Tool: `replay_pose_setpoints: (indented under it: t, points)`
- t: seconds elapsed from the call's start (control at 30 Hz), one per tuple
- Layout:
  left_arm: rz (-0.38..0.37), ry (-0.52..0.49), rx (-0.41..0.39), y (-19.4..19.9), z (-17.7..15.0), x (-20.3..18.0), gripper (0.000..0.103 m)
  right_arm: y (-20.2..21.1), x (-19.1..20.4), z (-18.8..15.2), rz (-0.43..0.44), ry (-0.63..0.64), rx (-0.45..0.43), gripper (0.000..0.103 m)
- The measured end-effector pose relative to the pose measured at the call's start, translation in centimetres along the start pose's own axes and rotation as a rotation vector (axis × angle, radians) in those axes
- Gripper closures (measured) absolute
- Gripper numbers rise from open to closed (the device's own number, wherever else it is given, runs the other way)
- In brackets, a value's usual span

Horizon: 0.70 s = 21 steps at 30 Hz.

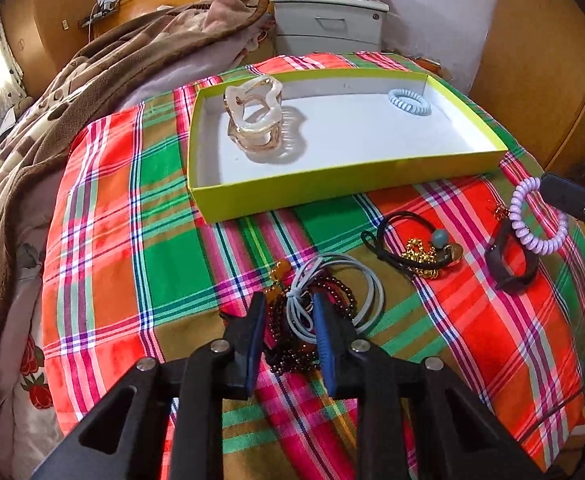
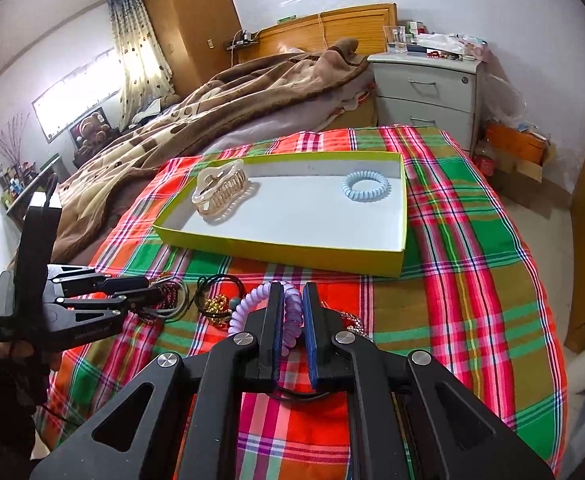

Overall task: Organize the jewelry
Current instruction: 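Grasp the lavender coiled hair tie with the right gripper while the left gripper grasps the grey cord ties, then carry the lavender tie with the right gripper while the left gripper carries the grey cord ties into the box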

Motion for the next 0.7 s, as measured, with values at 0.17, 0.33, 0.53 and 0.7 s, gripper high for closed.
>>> replay_pose_setpoints:
  t: [0.17, 0.33, 0.53, 0.7]
  points:
    - [-0.008, 0.000, -0.008, 0.1, 0.0, -0.3, 0.090, 0.2, -0.1, 0.0, 0.002, -0.003, -0.005, 0.093]
    - [-0.018, 0.023, -0.021, 0.6, 0.2, 0.1, 0.090, 0.2, -0.1, 0.0, 0.000, -0.005, -0.005, 0.093]
    - [-0.052, 0.048, -0.041, 1.6, 0.5, 0.3, 0.091, 0.4, -0.1, 0.2, -0.003, -0.013, -0.009, 0.093]
    - [-0.100, 0.069, -0.056, 2.7, 0.8, 0.4, 0.091, 1.1, 0.0, 0.5, -0.011, -0.009, -0.025, 0.093]
Point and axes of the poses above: each gripper's, at about its wrist camera, not at the fingertips, and y roughly against the way its jaws point, x to its left, z to its top, the point moved 4 cm from there along -y, roughly the way its jaws point, and after that the axes turned 8 degrees about y, right-handed, at the moved point
